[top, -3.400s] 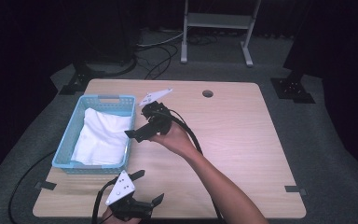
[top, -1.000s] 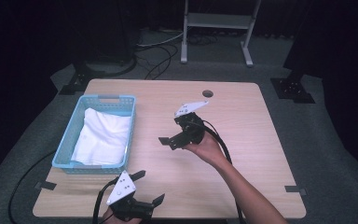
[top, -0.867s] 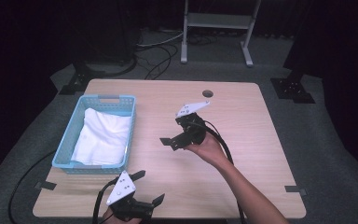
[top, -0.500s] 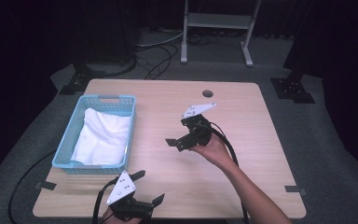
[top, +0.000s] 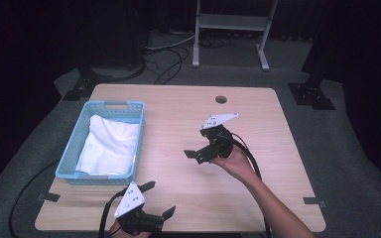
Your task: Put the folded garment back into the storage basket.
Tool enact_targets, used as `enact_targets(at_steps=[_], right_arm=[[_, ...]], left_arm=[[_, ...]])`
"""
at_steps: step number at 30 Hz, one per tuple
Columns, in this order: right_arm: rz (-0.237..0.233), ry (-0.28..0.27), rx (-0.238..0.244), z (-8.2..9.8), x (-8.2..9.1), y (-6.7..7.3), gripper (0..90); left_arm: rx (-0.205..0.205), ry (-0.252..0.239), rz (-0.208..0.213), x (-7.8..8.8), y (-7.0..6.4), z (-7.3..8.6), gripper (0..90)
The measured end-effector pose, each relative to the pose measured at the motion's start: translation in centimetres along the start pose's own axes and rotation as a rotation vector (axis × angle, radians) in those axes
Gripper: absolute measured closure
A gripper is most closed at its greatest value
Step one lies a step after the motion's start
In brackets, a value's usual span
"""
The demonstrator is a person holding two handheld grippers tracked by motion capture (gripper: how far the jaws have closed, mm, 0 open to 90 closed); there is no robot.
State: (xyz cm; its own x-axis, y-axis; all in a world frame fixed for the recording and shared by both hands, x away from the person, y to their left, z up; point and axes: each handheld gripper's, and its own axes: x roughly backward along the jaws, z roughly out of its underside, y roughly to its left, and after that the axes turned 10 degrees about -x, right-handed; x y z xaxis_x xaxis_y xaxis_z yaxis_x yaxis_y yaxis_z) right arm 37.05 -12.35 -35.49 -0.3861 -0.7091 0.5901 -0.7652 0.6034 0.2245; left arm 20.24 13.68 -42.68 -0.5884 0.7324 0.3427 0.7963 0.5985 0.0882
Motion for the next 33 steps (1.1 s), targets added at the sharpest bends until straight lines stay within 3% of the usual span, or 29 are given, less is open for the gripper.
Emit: enact_targets(at_steps=[9,16,33], right_arm=[[0.015,0.006,-0.025,1.1,0.7,-0.8,2.8],[0.031,0.022,-0.008,1.6,1.1,-1.0,2.8],[0.053,0.001,-0.039,3.9,2.4,-2.0,2.8]], left_arm=[[0.002,-0.001,0.000,0.0,0.0,0.0,3.2],[0.003,-0.001,-0.002,0.0,0.0,0.0,3.2],[0.000,0.002,0.001,-0.1,-0.1,0.0,3.2]])
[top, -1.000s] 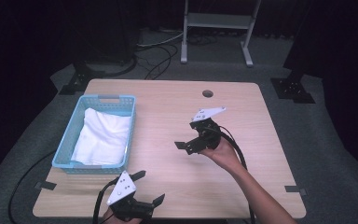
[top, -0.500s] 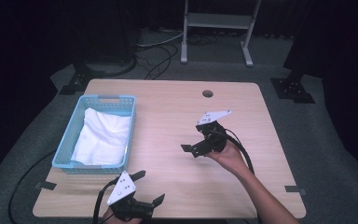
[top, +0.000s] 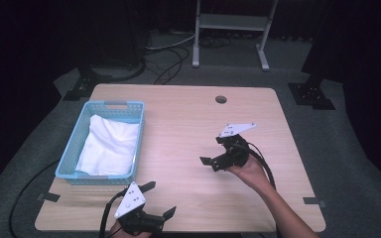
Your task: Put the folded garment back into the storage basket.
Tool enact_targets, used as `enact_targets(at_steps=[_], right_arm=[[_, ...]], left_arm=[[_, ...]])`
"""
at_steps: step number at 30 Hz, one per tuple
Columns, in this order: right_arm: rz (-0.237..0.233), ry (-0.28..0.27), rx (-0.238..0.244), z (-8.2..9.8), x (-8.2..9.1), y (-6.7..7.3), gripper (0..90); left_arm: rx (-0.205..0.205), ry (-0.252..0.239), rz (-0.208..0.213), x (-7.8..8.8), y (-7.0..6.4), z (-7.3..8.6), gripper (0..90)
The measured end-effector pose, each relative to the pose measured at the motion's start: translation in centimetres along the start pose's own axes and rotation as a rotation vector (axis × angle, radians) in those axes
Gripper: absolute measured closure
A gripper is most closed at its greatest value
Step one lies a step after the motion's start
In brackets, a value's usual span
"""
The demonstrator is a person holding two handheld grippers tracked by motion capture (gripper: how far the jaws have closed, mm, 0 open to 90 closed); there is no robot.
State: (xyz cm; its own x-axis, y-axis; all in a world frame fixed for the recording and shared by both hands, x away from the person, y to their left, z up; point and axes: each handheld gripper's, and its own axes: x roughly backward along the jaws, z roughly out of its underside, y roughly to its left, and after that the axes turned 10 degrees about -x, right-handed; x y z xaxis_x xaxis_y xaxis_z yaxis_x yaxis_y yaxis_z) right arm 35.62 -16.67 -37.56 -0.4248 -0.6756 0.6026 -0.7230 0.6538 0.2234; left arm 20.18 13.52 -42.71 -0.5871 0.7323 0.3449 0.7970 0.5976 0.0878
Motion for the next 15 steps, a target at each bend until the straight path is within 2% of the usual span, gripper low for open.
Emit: enact_targets(at_steps=[15], right_arm=[[0.009,-0.015,-0.034,2.0,0.9,-1.0,2.9]], left_arm=[[-0.002,0.001,0.004,-0.1,-0.1,0.0,3.2]])
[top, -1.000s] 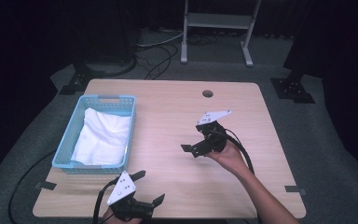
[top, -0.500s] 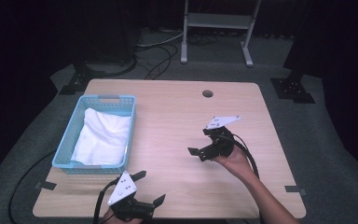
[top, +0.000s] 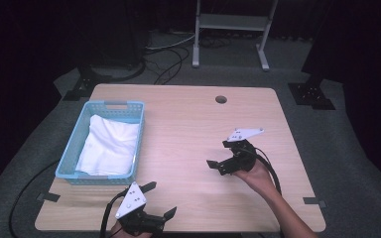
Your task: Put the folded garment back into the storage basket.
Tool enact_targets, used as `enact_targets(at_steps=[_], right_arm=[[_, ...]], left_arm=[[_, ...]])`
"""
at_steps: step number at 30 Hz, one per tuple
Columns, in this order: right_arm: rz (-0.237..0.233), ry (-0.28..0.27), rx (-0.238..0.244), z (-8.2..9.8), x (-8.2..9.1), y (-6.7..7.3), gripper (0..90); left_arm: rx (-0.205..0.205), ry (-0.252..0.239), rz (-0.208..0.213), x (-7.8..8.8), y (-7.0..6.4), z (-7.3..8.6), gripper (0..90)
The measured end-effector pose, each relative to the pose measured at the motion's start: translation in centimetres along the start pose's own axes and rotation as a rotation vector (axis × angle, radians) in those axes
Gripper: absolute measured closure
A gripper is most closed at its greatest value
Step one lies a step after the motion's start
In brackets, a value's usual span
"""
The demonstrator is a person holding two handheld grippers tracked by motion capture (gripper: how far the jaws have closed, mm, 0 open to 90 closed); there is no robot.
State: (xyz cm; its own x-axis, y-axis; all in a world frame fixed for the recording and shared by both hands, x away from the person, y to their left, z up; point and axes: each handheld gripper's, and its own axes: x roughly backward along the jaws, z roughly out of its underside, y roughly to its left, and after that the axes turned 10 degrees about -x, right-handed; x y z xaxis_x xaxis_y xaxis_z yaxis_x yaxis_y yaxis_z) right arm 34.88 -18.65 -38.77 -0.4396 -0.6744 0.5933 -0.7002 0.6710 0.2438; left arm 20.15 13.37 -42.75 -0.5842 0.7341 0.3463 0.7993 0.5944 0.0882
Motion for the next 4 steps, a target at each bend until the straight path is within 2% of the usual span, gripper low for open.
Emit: enact_targets(at_steps=[4], right_arm=[[0.000,-0.011,-0.016,0.61,0.47,-0.22,2.8]], left_arm=[[-0.003,0.000,0.000,0.01,0.01,-0.01,3.2]])
